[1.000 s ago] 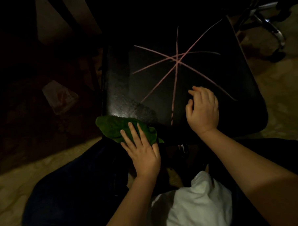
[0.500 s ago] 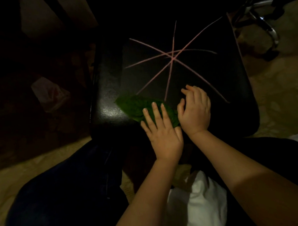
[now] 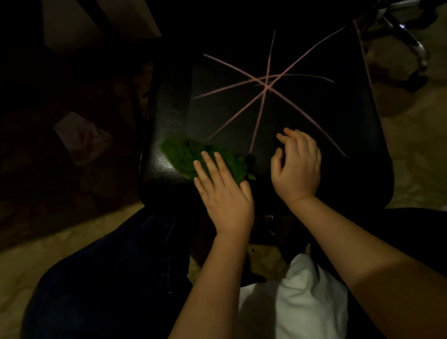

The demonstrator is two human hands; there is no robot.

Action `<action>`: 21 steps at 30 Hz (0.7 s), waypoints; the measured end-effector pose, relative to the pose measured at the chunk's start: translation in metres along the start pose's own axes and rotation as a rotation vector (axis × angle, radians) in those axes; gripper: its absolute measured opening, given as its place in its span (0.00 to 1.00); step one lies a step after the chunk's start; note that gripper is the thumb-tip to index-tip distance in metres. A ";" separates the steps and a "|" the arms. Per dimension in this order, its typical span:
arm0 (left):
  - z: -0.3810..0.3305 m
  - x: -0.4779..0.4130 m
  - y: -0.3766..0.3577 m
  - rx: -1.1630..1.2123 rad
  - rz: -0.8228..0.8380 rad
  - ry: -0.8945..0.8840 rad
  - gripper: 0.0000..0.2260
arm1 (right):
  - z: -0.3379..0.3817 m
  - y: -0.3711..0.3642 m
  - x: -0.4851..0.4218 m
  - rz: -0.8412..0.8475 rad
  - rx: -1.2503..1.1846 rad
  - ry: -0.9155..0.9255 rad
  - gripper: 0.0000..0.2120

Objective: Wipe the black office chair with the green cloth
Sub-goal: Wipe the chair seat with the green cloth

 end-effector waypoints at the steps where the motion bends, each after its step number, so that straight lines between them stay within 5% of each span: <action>1: 0.009 -0.004 0.002 0.001 -0.007 0.021 0.34 | 0.001 0.000 0.000 -0.002 -0.003 -0.001 0.14; 10: 0.071 -0.032 0.020 0.071 -0.066 0.101 0.30 | 0.007 -0.004 0.003 0.000 -0.010 -0.043 0.15; 21: 0.019 -0.013 0.014 0.108 -0.053 0.047 0.31 | 0.007 -0.007 0.003 0.007 -0.010 -0.063 0.15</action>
Point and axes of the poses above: each hand's wrist, its own x-axis away from the middle knuckle, its own y-axis out of the back of the hand, z = x × y, the point moved 6 cm from there along -x, towards the middle knuckle, and after that the axes turned 3 degrees about -x, right-handed, at the moved point
